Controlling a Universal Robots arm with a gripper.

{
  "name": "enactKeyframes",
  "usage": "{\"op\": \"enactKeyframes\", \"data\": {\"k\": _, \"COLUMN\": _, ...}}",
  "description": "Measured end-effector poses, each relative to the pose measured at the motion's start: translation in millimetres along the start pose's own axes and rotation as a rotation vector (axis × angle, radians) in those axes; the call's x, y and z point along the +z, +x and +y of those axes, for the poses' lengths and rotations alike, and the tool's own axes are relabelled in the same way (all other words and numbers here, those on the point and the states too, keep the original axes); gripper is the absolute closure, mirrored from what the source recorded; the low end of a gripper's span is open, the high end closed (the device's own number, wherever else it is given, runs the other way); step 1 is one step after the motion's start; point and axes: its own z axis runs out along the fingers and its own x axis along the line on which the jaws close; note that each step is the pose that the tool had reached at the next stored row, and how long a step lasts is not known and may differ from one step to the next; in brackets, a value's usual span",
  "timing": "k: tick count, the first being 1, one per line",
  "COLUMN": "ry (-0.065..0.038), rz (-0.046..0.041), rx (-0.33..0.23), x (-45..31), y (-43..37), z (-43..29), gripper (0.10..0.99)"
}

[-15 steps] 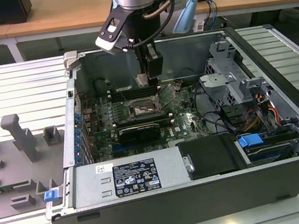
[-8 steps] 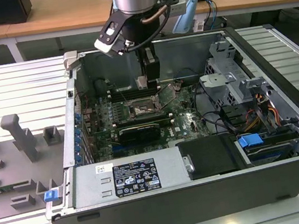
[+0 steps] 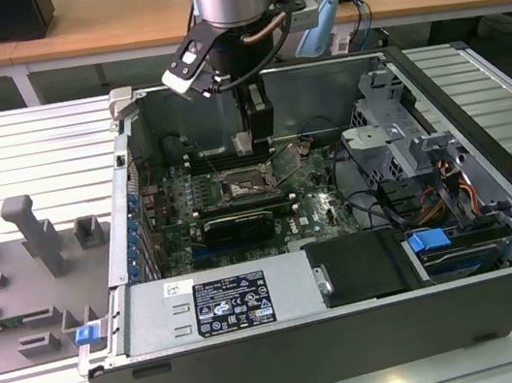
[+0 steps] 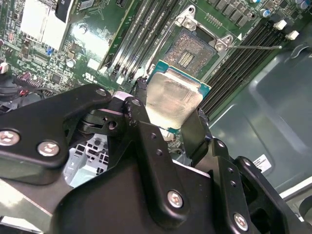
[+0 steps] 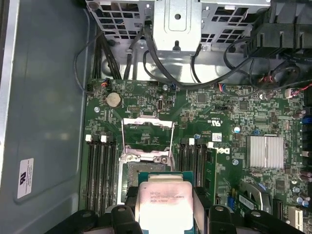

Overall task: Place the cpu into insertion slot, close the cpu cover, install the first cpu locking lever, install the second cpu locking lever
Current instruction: 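Place the cpu into insertion slot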

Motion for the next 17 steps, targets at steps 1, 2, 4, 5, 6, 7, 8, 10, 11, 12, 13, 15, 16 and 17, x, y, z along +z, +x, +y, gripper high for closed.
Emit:
{"op": "enactKeyframes", "data": {"k": 1, "ry": 0.0, "rz": 0.0, "rx": 0.0, "x": 0.9, "y": 0.0, "z": -0.1, "gripper": 0.561}}
{"op": "enactKeyframes", "data": {"k": 2, "ry": 0.0, "rz": 0.0, "rx": 0.0, "x": 1.4, "y": 0.0, "z": -0.1, "gripper": 0.561}}
{"op": "enactKeyframes", "data": {"k": 4, "ry": 0.0, "rz": 0.0, "rx": 0.0, "x": 2.1, "y": 0.0, "z": -0.2, "gripper": 0.561}}
{"op": "enactKeyframes", "data": {"k": 5, "ry": 0.0, "rz": 0.0, "rx": 0.0, "x": 2.5, "y": 0.0, "z": -0.2, "gripper": 0.561}}
{"op": "enactKeyframes", "data": {"k": 6, "ry": 0.0, "rz": 0.0, "rx": 0.0, "x": 3.1, "y": -0.1, "z": -0.3, "gripper": 0.561}}
{"op": "enactKeyframes", "data": {"k": 7, "ry": 0.0, "rz": 0.0, "rx": 0.0, "x": 3.8, "y": -0.1, "z": -0.3, "gripper": 0.561}}
{"op": "enactKeyframes", "data": {"k": 8, "ry": 0.0, "rz": 0.0, "rx": 0.0, "x": 4.3, "y": -0.1, "z": -0.4, "gripper": 0.561}}
{"op": "enactKeyframes", "data": {"k": 10, "ry": 0.0, "rz": -0.0001, "rx": 0.0, "x": 5.1, "y": -0.1, "z": -0.4, "gripper": 0.561}}
{"op": "enactKeyframes", "data": {"k": 11, "ry": 0.0, "rz": -0.0001, "rx": 0.0, "x": 5.5, "y": -0.1, "z": -0.5, "gripper": 0.561}}
{"op": "enactKeyframes", "data": {"k": 12, "ry": 0.0, "rz": 0.0, "rx": 0.0, "x": 6.4, "y": -0.1, "z": -0.6, "gripper": 0.561}}
{"op": "enactKeyframes", "data": {"k": 13, "ry": 0.0, "rz": -0.0001, "rx": 0.0, "x": 6.8, "y": -0.1, "z": -0.6, "gripper": 0.561}}
{"op": "enactKeyframes", "data": {"k": 15, "ry": 0.0, "rz": 0.0001, "rx": 0.0, "x": 7.8, "y": -0.1, "z": -0.7, "gripper": 0.561}}
{"op": "enactKeyframes", "data": {"k": 16, "ry": 0.0, "rz": 0.0, "rx": 0.0, "x": 8.4, "y": -0.2, "z": -0.8, "gripper": 0.561}}
{"op": "enactKeyframes", "data": {"k": 17, "ry": 0.0, "rz": -0.0003, "rx": 0.002, "x": 10.2, "y": 0.5, "z": -1.1, "gripper": 0.561}}
